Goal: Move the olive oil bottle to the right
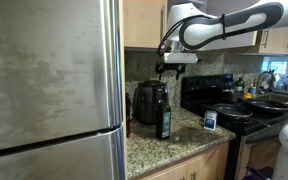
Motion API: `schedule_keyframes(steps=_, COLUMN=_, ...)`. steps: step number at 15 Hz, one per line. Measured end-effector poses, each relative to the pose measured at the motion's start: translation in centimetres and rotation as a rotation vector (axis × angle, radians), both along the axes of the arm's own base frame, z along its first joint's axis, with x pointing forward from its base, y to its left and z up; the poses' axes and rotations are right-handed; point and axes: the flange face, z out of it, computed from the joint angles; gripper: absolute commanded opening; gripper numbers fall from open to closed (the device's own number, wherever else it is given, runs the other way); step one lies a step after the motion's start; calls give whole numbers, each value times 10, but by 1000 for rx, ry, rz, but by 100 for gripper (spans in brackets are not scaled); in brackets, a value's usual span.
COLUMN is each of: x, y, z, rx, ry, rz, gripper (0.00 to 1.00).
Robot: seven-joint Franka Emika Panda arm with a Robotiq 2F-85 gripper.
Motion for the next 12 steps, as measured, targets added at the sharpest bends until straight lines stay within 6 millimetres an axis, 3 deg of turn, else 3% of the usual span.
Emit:
schedule_keyframes(steps=4, x=-7, y=3, z=2, rx=26, ry=60, rz=-20, gripper=100)
schedule_keyframes(steps=7, x=8, y=2, z=-10, rx=46, ry=83, rz=-28, gripper=100)
schedule_keyframes(steps=12, x=-1, y=4, z=0, rx=48, ry=62, rz=-20, gripper=100)
